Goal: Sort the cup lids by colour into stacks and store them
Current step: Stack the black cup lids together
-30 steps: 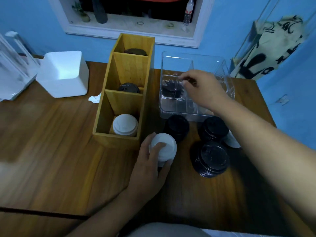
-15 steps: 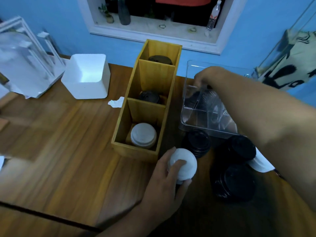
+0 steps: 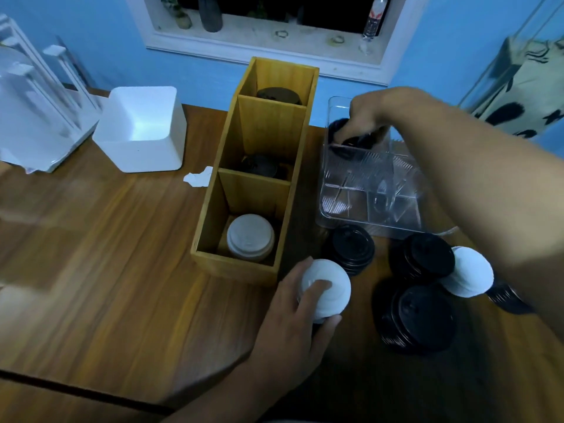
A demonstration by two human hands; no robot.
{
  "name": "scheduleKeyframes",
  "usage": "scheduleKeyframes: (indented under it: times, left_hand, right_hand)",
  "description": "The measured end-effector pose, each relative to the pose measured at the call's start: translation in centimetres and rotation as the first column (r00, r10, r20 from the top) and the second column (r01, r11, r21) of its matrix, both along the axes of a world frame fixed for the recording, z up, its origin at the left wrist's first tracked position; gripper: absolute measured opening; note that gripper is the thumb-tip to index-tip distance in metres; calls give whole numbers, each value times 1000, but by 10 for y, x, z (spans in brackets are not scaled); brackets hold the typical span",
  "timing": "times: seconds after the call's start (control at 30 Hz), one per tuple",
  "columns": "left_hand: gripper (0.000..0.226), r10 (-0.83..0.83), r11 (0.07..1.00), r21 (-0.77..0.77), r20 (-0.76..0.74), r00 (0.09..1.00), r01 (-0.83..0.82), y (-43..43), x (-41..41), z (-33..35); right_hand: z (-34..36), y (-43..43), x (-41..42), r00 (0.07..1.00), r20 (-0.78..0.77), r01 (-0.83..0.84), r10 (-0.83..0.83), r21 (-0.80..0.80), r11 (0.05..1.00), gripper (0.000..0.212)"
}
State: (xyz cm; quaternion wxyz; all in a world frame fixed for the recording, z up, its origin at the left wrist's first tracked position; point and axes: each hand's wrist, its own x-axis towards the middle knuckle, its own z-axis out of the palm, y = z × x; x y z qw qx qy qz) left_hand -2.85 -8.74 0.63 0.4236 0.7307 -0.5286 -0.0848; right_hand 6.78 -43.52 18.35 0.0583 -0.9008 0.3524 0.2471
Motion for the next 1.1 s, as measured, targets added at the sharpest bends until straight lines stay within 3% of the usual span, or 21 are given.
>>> scheduleKeyframes:
  times: [0.17, 0.33, 0.43, 0.57, 0.7, 0.83, 1.0, 1.1]
  left_hand:
    - [44, 8, 1000, -5, 1, 1000, -8, -1, 0, -1]
    - [44, -8, 1000, -1, -10, 1000, 8, -1, 1, -2]
    - [44, -21, 1000, -6, -5, 1000, 21, -1, 2, -3]
    - [48, -32, 999, -15, 16, 999, 32, -2, 2, -1]
    - [51, -22, 1000, -8, 43, 999, 22, -1, 0, 1]
    - [55, -15, 1000, 4, 46, 999, 14, 0, -3, 1]
    - [72, 37, 999, 5, 115, 993, -38, 4, -7, 7]
    - [61, -7, 996, -82, 289, 957, 33, 10, -13, 15]
  right_hand:
    - [39, 4, -44, 977, 212, 46, -28, -83, 995, 68]
    - [42, 35, -137, 906, 416, 107, -73, -61, 992, 66]
    - [23, 80, -207, 887, 435, 154, -154, 36, 987, 68]
    - [-18, 125, -291, 894, 345, 280, -286, 69, 958, 81]
    - [-56, 149, -348, 879, 294, 367, -375, 86, 926, 75]
    - [-105, 164, -381, 885, 257, 382, -389, 79, 921, 99]
    - [-129, 172, -411, 773, 464, 380, -433, 209, 901, 105]
    - [-133, 175, -418, 692, 555, 407, -461, 228, 885, 102]
